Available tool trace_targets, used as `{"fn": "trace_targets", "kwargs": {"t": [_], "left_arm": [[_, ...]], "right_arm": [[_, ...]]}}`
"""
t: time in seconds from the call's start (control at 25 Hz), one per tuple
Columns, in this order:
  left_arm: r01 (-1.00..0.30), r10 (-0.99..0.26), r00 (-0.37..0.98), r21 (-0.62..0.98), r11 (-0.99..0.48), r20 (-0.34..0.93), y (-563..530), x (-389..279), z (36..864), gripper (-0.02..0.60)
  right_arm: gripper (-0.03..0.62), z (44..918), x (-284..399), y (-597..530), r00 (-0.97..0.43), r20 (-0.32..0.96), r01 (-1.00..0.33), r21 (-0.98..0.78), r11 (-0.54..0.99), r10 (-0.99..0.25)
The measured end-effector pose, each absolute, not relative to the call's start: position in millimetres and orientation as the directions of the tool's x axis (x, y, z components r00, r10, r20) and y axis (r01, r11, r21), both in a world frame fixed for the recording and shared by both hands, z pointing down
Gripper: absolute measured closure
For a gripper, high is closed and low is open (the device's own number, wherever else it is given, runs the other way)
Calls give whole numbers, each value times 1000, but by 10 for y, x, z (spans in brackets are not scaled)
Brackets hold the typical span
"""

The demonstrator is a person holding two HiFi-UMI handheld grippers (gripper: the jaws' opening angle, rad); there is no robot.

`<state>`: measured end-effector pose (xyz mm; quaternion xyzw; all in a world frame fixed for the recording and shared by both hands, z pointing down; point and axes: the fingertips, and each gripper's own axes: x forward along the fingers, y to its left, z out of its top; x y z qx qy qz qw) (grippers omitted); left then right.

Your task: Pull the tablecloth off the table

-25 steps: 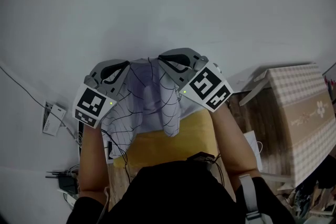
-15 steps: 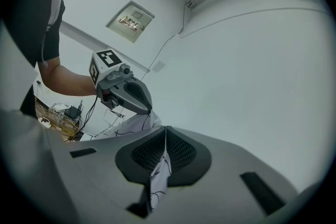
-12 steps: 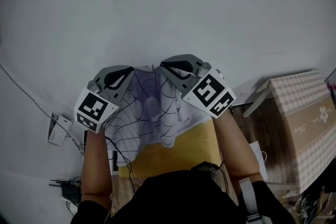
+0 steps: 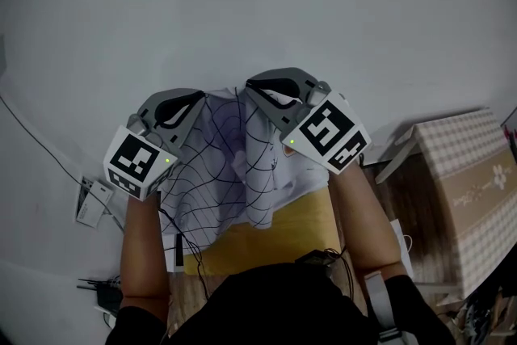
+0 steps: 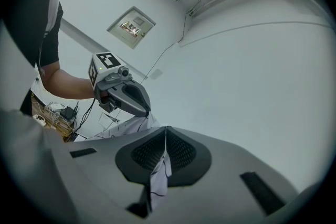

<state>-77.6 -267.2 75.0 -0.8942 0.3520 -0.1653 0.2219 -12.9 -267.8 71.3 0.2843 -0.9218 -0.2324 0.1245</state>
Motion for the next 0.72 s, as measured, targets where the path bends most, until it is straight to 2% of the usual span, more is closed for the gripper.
{"fn": "trace_targets", "kwargs": {"t": [0.72], "left_arm": [[-580,-701,713,-539,-611,28,-2410,-764,57,569]], "right_arm": [[574,88,-141,-2382,-816,12,-464,585,666,-578]]}}
